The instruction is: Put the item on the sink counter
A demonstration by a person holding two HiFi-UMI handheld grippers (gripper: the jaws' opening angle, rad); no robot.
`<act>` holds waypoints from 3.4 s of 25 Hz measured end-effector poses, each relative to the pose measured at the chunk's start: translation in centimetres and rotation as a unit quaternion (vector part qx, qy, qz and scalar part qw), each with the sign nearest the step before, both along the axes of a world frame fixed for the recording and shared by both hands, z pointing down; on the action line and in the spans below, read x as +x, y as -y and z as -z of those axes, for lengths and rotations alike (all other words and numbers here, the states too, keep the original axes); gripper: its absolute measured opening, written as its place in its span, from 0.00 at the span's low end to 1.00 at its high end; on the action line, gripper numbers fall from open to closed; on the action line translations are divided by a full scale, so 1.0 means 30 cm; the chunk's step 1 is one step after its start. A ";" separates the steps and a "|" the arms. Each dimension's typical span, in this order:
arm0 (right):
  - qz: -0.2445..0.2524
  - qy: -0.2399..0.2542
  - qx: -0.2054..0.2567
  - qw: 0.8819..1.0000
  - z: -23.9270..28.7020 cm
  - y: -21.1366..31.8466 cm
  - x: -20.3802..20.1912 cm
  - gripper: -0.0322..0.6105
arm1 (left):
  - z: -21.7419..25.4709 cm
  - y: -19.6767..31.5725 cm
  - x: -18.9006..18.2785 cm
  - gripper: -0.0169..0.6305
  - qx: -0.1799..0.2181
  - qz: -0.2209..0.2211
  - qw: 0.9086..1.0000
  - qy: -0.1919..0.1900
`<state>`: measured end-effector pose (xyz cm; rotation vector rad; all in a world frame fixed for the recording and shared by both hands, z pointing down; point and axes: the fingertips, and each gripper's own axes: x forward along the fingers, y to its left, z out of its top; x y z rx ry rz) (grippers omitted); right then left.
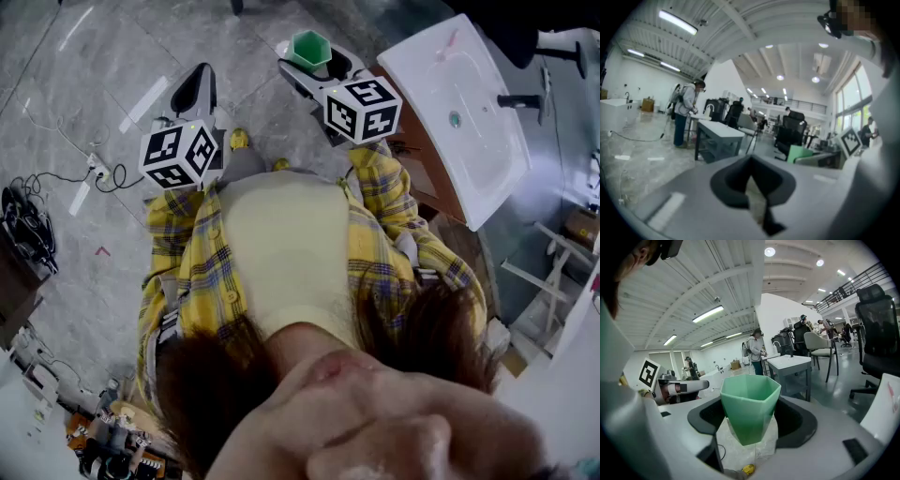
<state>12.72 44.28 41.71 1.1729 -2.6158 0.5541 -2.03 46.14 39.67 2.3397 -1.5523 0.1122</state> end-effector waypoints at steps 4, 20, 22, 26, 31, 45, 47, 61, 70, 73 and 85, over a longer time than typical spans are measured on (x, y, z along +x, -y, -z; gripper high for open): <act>-0.002 0.002 -0.001 1.000 -0.001 0.014 0.000 0.56 | 0.003 0.013 0.000 0.02 0.001 -0.001 1.000 0.002; 0.001 0.000 -0.023 1.000 -0.003 0.177 -0.126 0.56 | 0.004 0.152 -0.138 0.02 -0.002 0.005 1.000 -0.003; 0.003 -0.002 -0.022 1.000 -0.001 0.212 -0.166 0.56 | 0.004 0.185 -0.178 0.02 -0.003 0.006 1.000 -0.006; 0.002 -0.003 -0.024 1.000 0.002 0.273 -0.231 0.56 | 0.002 0.246 -0.242 0.02 -0.004 0.005 1.000 -0.009; -0.001 -0.007 -0.025 1.000 0.000 0.342 -0.314 0.56 | -0.008 0.319 -0.321 0.02 -0.009 -0.002 1.000 -0.011; -0.027 -0.024 -0.029 0.999 -0.002 0.486 -0.409 0.56 | -0.072 0.450 -0.418 0.02 -0.034 -0.026 0.999 -0.019; -0.032 -0.027 -0.033 0.999 -0.014 0.514 -0.399 0.56 | -0.081 0.474 -0.416 0.02 -0.037 -0.027 0.999 -0.020; 0.000 -0.005 -0.029 1.000 -0.032 0.928 -0.402 0.56 | -0.094 0.876 -0.357 0.02 -0.038 -0.010 0.999 -0.006; 0.034 0.000 -0.033 0.999 -0.043 1.175 -0.362 0.56 | -0.085 1.138 -0.270 0.02 -0.038 -0.001 0.999 0.007; 0.041 -0.002 -0.029 0.999 -0.046 1.233 -0.347 0.56 | -0.091 1.205 -0.242 0.02 -0.039 -0.002 0.999 0.009; 0.036 0.002 -0.037 0.999 -0.072 1.378 -0.305 0.56 | -0.088 1.365 -0.192 0.02 -0.045 -0.011 0.999 0.023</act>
